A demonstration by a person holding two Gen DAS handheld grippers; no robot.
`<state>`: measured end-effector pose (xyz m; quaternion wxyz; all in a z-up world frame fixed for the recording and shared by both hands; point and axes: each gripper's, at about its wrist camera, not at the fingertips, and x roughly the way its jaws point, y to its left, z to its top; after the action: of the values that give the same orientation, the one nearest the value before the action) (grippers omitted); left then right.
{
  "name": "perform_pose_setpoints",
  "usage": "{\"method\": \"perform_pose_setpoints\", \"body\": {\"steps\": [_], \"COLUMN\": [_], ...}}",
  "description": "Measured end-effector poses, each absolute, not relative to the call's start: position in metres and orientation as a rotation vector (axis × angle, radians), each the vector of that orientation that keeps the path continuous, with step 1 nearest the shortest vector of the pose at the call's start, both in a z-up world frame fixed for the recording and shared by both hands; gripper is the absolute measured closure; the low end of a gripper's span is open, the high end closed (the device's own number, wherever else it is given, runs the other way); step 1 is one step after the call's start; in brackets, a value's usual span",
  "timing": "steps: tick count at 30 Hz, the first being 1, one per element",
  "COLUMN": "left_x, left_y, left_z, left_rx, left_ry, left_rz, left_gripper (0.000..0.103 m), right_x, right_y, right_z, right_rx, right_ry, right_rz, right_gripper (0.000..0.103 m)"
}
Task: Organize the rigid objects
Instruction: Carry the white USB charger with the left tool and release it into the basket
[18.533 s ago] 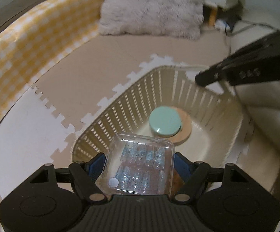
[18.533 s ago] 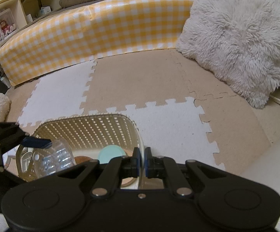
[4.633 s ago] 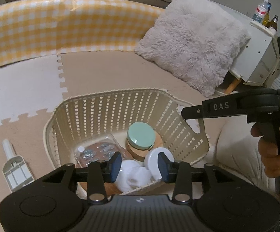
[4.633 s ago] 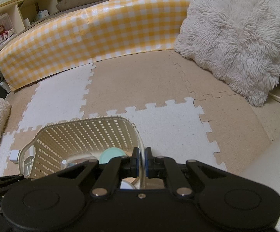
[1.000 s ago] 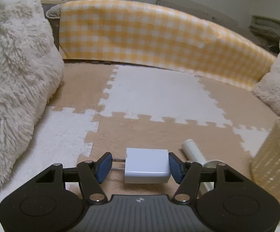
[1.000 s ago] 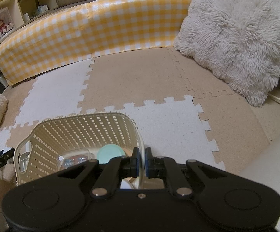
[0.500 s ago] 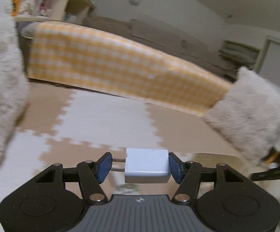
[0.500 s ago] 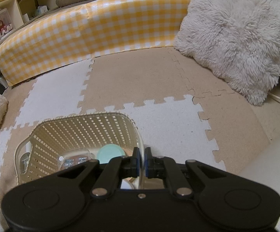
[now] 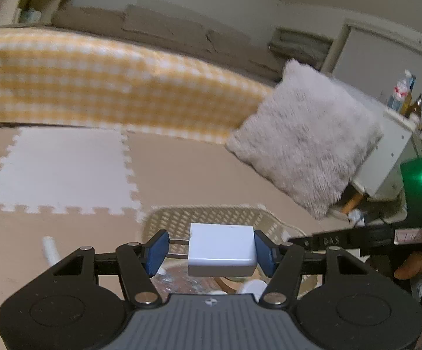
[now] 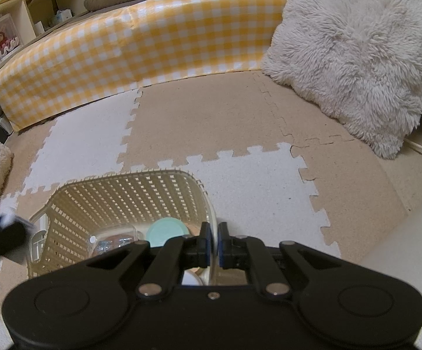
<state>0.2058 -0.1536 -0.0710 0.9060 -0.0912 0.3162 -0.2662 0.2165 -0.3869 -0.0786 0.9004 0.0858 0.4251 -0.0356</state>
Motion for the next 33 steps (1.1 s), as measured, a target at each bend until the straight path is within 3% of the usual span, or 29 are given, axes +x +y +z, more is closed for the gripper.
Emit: {"method": "perform_pose_setpoints", "body": {"steps": [11, 25, 28, 31, 33], "left_x": [0.232, 0.249, 0.249, 0.249, 0.247], "left_y": [-0.189, -0.213, -0.213, -0.213, -0.213], "left_z": [-0.09, -0.096, -0.096, -0.095, -0.094], "left_rx": [-0.139, 0.053, 0.052, 0.041, 0.026], "left_ry": [0.758, 0.766, 0.76, 0.765, 0.769], "left_rz": [-0.5, -0.433, -0.436, -0.454, -0.467], "left_gripper": [0.04, 0.04, 0.037, 0.024, 0.024], "right_x": [0.216, 0.217, 0.217, 0.217, 0.217], "right_y": [-0.387, -0.387, -0.387, -0.387, -0.387], "right_z": [-0.078, -0.079, -0.079, -0.079, -0.079], "right_rx": [0.183, 0.194, 0.193, 0.193, 0.194], "right_ry": [0.881, 0.881, 0.881, 0.881, 0.881], "right_rz": [-0.072, -0.067, -0.068, -0.068, -0.068], "right_gripper": [0.098, 0.098, 0.098, 0.098, 0.098]}}
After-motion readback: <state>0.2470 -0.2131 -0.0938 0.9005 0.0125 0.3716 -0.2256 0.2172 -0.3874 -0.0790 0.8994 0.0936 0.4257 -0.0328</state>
